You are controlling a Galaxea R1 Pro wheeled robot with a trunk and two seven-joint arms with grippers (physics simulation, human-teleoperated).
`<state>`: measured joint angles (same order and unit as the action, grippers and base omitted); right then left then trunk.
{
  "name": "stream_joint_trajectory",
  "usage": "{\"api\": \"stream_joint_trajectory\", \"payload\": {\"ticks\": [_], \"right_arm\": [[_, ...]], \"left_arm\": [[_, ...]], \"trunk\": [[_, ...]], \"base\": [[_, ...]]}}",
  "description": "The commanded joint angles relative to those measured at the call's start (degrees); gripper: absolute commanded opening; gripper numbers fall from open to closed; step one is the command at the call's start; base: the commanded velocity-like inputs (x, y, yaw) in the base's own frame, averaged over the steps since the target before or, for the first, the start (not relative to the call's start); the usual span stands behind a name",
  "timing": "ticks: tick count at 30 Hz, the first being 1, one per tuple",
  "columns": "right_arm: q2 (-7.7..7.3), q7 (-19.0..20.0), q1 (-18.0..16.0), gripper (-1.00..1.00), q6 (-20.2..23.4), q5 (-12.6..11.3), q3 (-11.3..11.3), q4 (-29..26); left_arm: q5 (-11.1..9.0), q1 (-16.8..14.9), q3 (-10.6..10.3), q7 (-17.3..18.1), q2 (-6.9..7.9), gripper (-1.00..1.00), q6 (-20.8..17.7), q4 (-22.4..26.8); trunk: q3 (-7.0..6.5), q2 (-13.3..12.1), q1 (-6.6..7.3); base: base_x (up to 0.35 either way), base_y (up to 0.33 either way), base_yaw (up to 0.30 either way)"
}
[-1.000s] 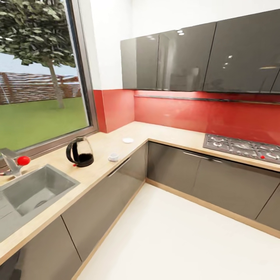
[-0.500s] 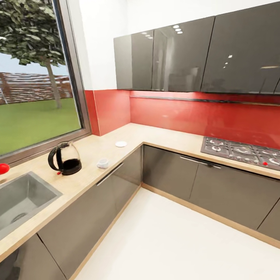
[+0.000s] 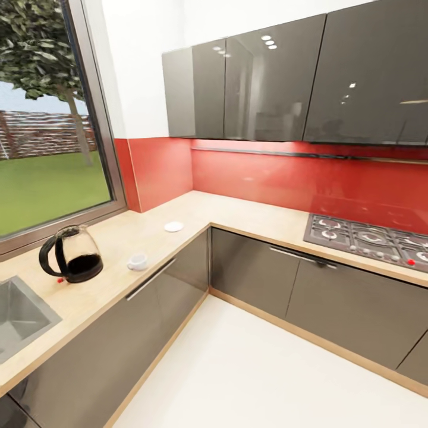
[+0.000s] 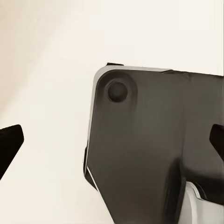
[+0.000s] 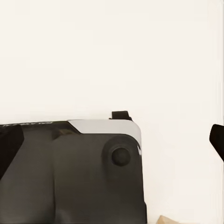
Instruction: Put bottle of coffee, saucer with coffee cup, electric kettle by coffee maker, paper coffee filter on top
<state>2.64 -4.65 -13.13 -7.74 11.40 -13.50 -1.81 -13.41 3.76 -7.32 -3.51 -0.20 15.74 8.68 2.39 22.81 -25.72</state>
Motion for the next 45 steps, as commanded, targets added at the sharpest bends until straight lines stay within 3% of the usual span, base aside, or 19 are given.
{"api": "stream_joint_trajectory", "payload": {"ticks": [1, 28, 45], "right_arm": [[0.01, -0.2, -0.1, 1.0, -0.2, 0.6, -0.5, 0.1], [-0.06, 0.0, -0.1, 1.0, -0.1, 0.7, -0.4, 0.0], [-0.1, -0.2, -0.1, 1.0, -0.1, 1.0, -0.1, 0.1]], "left_arm": [[-0.4, 0.0, -0.5, -0.4, -0.03, 1.0, 0.1, 0.1], [-0.4, 0.0, -0.6, -0.5, 0.03, 1.0, 0.2, 0.1], [-0.4, 0.0, -0.6, -0.5, 0.09, 1.0, 0.2, 0.1]], "trunk": [[0.11, 0.1, -0.06], [0.11, 0.1, -0.06], [0.48, 0.1, -0.06]], "base": [[0.288, -0.198, 0.0], [0.288, -0.2, 0.002], [0.286, -0.207, 0.227]]}}
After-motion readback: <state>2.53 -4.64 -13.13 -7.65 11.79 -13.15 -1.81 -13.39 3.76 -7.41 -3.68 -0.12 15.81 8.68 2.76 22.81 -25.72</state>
